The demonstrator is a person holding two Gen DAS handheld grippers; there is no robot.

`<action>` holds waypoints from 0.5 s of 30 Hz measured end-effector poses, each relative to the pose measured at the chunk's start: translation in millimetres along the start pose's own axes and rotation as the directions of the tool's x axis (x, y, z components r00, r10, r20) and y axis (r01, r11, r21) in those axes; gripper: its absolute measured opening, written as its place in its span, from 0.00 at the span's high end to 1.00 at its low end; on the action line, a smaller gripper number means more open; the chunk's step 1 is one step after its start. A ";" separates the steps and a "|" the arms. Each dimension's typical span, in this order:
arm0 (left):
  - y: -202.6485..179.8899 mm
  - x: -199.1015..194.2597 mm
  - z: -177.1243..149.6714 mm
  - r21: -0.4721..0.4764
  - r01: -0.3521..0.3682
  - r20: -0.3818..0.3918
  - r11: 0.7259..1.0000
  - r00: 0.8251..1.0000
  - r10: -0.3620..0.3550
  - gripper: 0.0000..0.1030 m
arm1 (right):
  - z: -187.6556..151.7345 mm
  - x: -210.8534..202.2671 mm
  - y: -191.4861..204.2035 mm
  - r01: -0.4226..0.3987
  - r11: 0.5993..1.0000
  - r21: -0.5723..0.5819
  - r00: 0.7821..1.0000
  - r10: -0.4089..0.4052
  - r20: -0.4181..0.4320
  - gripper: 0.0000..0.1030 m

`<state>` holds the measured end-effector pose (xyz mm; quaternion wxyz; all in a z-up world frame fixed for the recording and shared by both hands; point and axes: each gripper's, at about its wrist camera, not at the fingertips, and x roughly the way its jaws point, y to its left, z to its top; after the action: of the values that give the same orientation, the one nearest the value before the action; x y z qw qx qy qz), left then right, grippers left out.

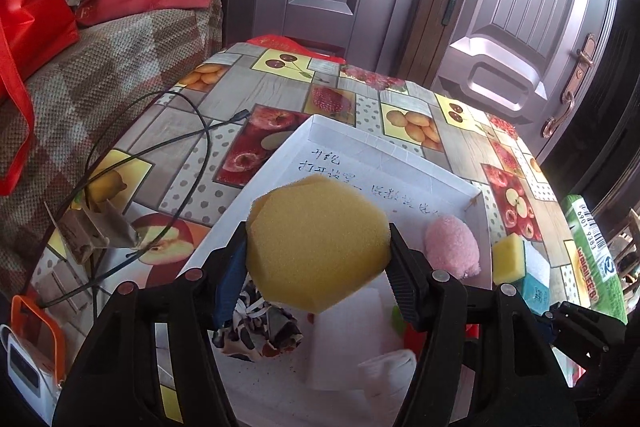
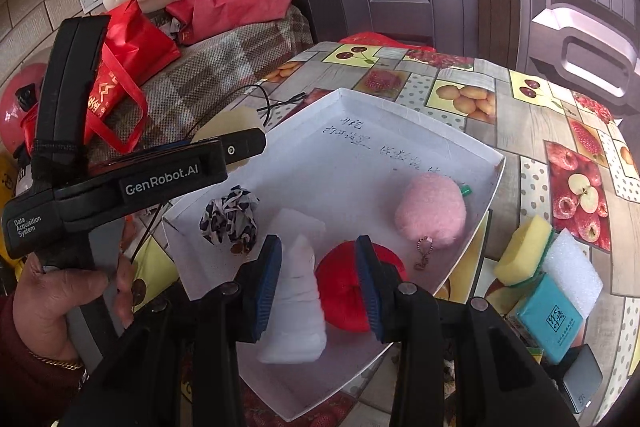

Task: Organize soft objects
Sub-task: 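Lower and open the left tool over the tray while the right tool releases the cloth there, then move the left tool to the yellow tissue pack while the right tool approaches the grey knotted rope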

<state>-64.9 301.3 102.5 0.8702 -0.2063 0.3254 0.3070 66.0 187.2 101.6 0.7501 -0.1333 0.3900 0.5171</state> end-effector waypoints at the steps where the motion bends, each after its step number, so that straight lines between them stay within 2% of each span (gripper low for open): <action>1: 2.0 1.5 0.3 -0.004 -0.011 -0.001 1.000 1.000 0.011 0.36 | -0.1 3.5 1.1 0.001 1.000 -0.005 1.000 -0.001 -0.004 0.63; 4: 11.6 4.8 1.8 -0.033 -0.043 0.002 0.999 0.999 0.043 0.25 | -0.2 11.1 2.8 0.006 1.000 -0.011 1.000 -0.006 -0.004 0.63; 5: 15.3 4.3 2.1 -0.042 -0.059 0.009 0.997 0.998 0.059 0.12 | -0.9 11.4 2.4 0.007 1.000 -0.008 1.000 -0.007 0.001 0.63; 6: 18.7 2.7 2.2 -0.050 -0.078 0.021 0.996 0.997 0.079 0.00 | -2.1 10.6 1.9 0.007 1.000 -0.006 1.000 -0.007 0.007 0.55; 7: 22.0 -0.1 1.8 -0.057 -0.093 0.037 0.994 0.995 0.096 0.00 | -2.2 9.5 1.6 0.009 1.000 -0.003 1.000 -0.009 0.016 0.32; 9: 27.3 -4.2 1.5 -0.071 -0.107 0.057 0.992 0.992 0.111 0.00 | -3.6 5.2 0.1 0.020 1.000 -0.001 0.999 -0.020 0.045 0.04; 10: 29.0 -5.7 1.3 -0.077 -0.110 0.063 0.991 0.991 0.115 0.00 | -4.5 2.8 -0.5 0.031 1.000 -0.003 0.998 -0.031 0.059 0.00; 15: 24.9 -11.8 -2.4 -0.077 -0.106 0.074 0.991 0.991 0.112 0.00 | -9.7 -4.1 -2.8 0.052 0.999 0.012 0.997 -0.053 0.064 0.00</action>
<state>-89.7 313.4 105.0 0.8560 -0.2076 0.2905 0.3738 63.5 177.4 97.6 0.7764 -0.1228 0.3645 0.4993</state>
